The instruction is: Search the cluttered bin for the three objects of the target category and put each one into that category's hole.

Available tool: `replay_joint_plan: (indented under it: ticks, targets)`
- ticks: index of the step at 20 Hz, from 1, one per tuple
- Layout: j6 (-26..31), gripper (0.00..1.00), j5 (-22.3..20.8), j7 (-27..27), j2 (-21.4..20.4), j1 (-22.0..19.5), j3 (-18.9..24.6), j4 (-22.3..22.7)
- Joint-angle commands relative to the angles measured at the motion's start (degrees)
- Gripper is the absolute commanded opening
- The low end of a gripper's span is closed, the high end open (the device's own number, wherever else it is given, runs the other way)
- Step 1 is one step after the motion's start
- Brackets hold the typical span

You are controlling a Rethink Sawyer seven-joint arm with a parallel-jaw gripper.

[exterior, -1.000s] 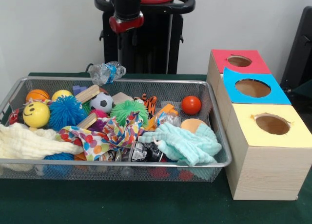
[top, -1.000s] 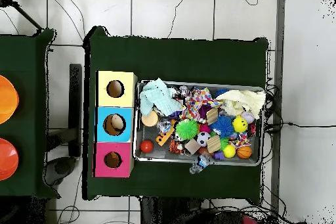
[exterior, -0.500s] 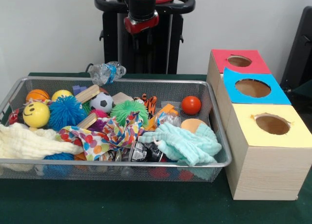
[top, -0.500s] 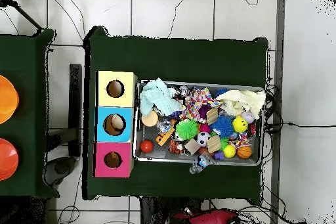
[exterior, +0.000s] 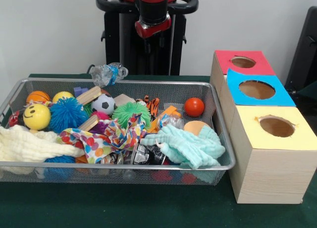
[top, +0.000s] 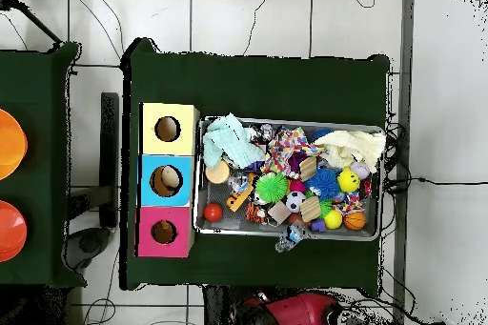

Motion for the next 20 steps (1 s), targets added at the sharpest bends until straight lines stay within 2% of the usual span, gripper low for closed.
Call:
replay_joint_plan:
  ticks: [1,13,20]
  targets:
    - [6.1,1.00,4.3,4.7,-0.9,-1.0,7.8,-5.9]
    - [10.2,1.00,6.7,3.4,-0.9,-1.0,10.2,-9.5]
    - [6.2,1.00,5.4,5.0,2.7,-1.2,9.2,-10.3]
